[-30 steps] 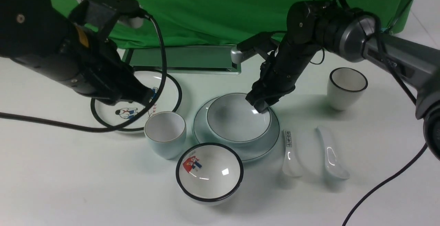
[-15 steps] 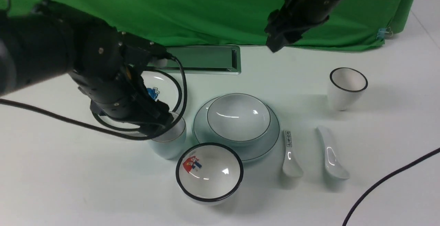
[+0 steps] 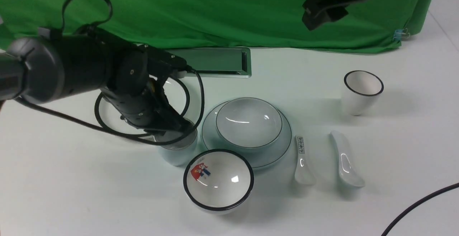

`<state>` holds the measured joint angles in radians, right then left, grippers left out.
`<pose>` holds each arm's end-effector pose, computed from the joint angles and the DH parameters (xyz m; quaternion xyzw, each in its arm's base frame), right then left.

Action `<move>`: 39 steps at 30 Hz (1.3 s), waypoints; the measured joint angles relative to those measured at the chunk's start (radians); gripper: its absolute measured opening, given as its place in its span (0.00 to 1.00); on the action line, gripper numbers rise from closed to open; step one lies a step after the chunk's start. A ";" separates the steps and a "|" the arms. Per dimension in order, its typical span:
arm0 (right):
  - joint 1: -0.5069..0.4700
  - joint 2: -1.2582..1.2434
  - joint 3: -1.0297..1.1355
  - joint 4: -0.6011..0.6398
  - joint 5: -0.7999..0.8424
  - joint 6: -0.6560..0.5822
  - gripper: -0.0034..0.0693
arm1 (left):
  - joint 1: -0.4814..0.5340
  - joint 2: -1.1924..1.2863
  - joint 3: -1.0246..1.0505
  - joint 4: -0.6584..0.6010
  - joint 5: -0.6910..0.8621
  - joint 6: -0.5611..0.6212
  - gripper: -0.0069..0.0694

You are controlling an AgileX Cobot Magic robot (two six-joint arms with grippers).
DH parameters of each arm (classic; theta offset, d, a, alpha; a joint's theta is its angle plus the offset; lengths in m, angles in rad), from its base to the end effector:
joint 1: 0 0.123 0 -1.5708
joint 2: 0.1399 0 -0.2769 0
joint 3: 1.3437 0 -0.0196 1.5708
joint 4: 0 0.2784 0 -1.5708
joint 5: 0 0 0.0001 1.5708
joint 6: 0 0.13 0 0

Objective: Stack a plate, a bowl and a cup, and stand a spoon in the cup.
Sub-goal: Use the left arm to grab a blue teacup, then use the left arm to put the blue teacup into the blue rice bowl in the middle

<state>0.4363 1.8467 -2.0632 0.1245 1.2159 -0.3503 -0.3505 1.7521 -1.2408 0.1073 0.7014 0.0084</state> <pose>0.4022 0.2042 0.3763 -0.3605 0.8729 0.0760 0.3198 0.3838 -0.1307 0.1721 0.2056 0.9525 0.0046 0.2246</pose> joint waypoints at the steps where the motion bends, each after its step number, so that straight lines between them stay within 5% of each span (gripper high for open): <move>1: 0.000 -0.005 0.008 0.000 0.000 0.000 0.61 | 0.000 -0.005 -0.011 0.000 0.009 0.002 0.08; 11: 0.000 -0.196 0.130 -0.056 0.001 0.024 0.61 | -0.061 0.042 -0.385 -0.242 0.184 0.214 0.08; 28: 0.000 -0.391 0.503 -0.058 -0.001 0.039 0.61 | -0.128 0.430 -0.711 -0.231 0.318 0.225 0.10; 32: 0.000 -0.391 0.579 -0.063 -0.012 0.039 0.61 | -0.128 0.431 -0.711 -0.231 0.321 0.225 0.19; 39: -0.004 -0.383 0.740 -0.131 -0.206 0.125 0.61 | -0.128 0.310 -0.751 -0.182 0.365 0.221 0.62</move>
<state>0.4328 1.4637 -1.3234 -0.0067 1.0098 -0.2256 -0.4783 2.0624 -1.9916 -0.0743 1.0667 0.2289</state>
